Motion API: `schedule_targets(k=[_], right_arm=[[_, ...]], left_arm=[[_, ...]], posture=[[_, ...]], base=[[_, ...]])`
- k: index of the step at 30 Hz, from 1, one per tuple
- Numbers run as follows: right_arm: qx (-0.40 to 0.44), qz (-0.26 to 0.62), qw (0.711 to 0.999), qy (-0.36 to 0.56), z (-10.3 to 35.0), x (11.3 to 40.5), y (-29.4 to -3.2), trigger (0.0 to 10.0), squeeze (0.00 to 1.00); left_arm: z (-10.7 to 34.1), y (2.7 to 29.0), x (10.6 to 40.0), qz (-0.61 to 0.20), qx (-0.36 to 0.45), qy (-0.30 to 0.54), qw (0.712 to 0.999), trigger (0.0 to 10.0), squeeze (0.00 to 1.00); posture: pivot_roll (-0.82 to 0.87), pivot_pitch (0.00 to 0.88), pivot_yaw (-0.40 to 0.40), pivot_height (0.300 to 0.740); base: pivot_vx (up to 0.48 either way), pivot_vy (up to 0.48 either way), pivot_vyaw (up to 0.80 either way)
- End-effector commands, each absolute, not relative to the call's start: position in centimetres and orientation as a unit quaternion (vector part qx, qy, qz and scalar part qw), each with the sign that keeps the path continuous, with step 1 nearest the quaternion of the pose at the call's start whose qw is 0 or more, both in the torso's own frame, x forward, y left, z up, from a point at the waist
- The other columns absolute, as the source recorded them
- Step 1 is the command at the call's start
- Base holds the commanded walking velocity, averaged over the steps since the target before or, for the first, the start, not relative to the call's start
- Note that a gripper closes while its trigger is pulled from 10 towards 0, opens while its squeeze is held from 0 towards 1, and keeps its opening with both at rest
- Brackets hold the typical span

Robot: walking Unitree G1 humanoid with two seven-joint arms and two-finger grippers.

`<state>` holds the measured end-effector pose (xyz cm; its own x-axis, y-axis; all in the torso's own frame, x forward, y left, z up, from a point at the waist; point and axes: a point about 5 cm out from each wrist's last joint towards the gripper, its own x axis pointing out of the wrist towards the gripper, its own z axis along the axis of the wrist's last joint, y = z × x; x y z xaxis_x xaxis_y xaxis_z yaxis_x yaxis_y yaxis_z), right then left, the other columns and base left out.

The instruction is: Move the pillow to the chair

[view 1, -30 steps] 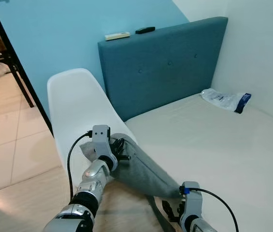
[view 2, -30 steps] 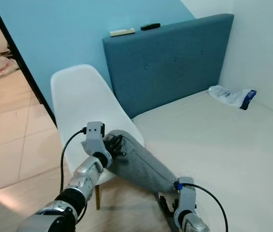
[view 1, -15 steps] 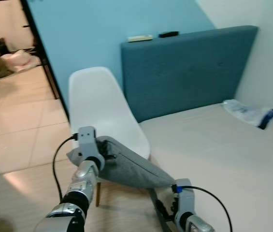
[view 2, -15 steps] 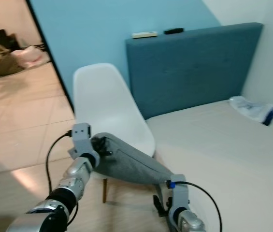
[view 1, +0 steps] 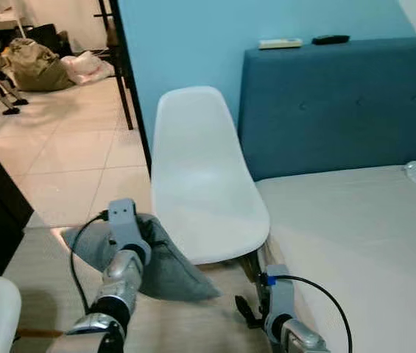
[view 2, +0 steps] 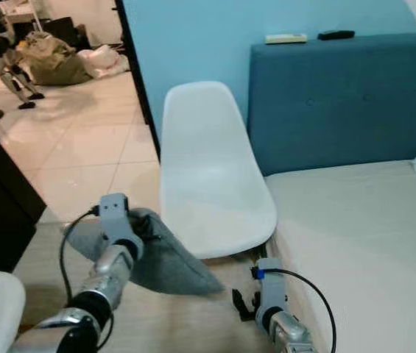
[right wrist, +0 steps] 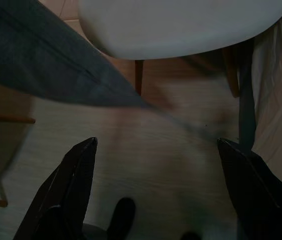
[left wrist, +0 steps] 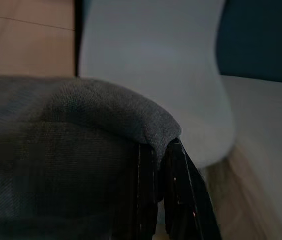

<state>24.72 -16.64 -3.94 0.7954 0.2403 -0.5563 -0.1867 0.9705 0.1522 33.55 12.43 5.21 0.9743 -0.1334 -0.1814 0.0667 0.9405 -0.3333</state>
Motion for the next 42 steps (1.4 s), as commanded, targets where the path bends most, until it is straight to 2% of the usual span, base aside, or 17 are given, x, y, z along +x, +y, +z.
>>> schedule_targets(k=[1, 10, 15, 23, 35, 42], right_arm=[[0.051, 0.105, 0.944, 0.307, -4.3, 24.2, -16.7, 10.0, 0.00], [0.051, 0.094, 0.946, 0.305, -4.3, 24.3, -17.0, 10.0, 0.00], [0.059, 0.089, 0.947, 0.302, -4.2, 24.3, -17.2, 10.0, 0.00], [0.062, 0.083, 0.948, 0.302, -4.2, 24.2, -17.5, 10.0, 0.00], [0.056, 0.072, 0.947, 0.308, -4.4, 24.1, -17.6, 10.0, 0.00], [0.049, 0.063, 0.948, 0.309, -4.4, 24.1, -18.2, 10.0, 0.00]], left_arm=[[7.5, 11.5, 34.7, -0.081, -0.167, 0.047, 0.981, 10.0, 0.00], [11.1, 9.4, 35.9, -0.150, -0.203, -0.023, 0.967, 10.0, 0.00], [13.0, 10.1, 36.7, -0.138, -0.207, -0.060, 0.967, 10.0, 0.00], [13.2, 10.5, 36.9, -0.133, -0.244, -0.059, 0.959, 10.0, 0.00], [12.9, 7.7, 36.1, -0.194, -0.252, -0.048, 0.947, 10.0, 0.00], [12.8, 4.3, 34.9, -0.312, -0.273, -0.036, 0.909, 10.0, 0.00]], posture=[[-0.10, 0.000, 0.034, 0.740], [-0.11, 0.000, 0.038, 0.740], [-0.10, 0.000, 0.040, 0.740], [-0.11, 0.000, 0.044, 0.740], [-0.12, 0.000, 0.048, 0.740], [-0.13, 0.000, 0.051, 0.740]], base=[[0.289, 0.000, 0.00], [0.344, 0.000, 0.00], [0.382, 0.000, 0.00], [0.397, 0.000, 0.00], [0.415, 0.000, 0.00], [0.162, 0.000, 0.00]])
